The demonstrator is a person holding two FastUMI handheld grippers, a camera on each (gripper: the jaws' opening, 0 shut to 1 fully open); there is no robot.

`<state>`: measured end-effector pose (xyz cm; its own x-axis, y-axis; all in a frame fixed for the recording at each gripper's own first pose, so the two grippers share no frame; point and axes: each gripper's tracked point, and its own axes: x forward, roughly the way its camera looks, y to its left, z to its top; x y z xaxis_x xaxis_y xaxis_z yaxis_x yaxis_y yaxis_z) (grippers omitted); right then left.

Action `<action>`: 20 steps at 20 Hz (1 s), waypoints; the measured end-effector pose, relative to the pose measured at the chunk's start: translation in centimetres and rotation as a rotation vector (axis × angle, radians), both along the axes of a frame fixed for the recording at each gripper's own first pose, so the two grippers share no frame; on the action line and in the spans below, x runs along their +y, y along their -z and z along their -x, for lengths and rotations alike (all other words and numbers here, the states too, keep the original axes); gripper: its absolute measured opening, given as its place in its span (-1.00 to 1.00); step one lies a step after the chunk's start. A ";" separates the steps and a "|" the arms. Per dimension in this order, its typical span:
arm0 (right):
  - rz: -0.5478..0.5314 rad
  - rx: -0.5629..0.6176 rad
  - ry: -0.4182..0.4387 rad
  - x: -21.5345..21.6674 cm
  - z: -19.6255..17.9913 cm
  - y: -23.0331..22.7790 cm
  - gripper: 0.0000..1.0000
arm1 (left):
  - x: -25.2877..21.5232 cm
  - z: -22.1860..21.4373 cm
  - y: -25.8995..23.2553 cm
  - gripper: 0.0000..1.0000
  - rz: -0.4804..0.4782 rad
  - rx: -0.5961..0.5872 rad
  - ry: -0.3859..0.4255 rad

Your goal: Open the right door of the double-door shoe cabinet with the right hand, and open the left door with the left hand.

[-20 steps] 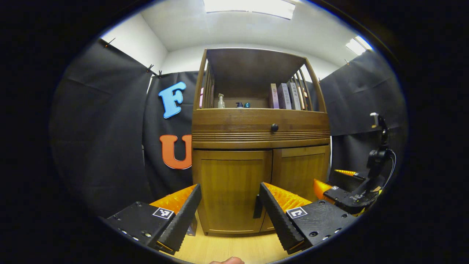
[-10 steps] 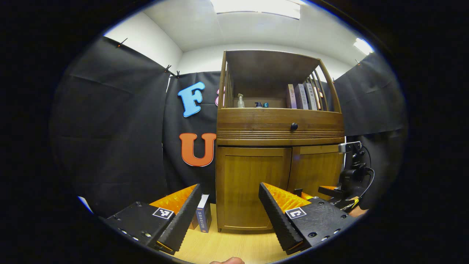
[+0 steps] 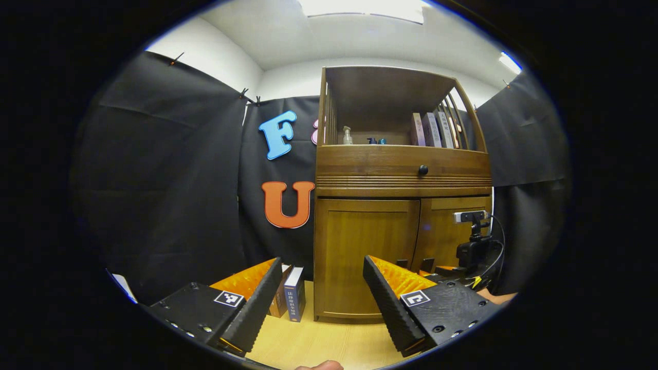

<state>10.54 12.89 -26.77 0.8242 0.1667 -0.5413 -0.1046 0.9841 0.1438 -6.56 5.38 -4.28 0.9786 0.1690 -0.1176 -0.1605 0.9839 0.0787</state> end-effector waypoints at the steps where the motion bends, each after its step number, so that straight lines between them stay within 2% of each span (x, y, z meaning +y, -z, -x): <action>1: -0.004 -0.003 -0.003 0.1 -0.2 0.1 0.24 | 0.3 0.1 -0.1 0.89 -0.007 -0.003 -0.007; 2: -0.001 -0.006 -0.002 0.4 -0.5 0.1 0.15 | 0.6 0.2 -0.2 0.90 -0.013 -0.006 -0.015; 3: 0.000 -0.007 -0.006 0.7 -0.8 0.3 -0.05 | 0.8 0.3 -0.4 0.90 -0.014 -0.011 -0.018; 5: 0.011 -0.009 0.006 0.6 -1.2 0.8 -0.19 | 0.7 0.3 -0.5 0.89 -0.007 -0.011 -0.013; 10: -0.024 -0.024 0.017 0.7 -1.3 0.8 -0.27 | -0.1 0.2 -0.2 0.89 0.015 -0.002 0.008; 15: -0.028 -0.024 0.018 0.5 -1.0 0.6 -0.48 | -1.4 -0.1 0.1 0.89 0.009 0.005 0.060; 20: -0.046 -0.025 -0.002 0.3 -0.4 0.0 -0.55 | -2.2 -0.3 0.5 0.90 0.017 0.016 0.091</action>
<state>10.89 13.22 -26.77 0.8369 0.1923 -0.5124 -0.1103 0.9763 0.1862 -6.22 3.15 -4.81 0.9878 0.0772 -0.1352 -0.0690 0.9956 0.0638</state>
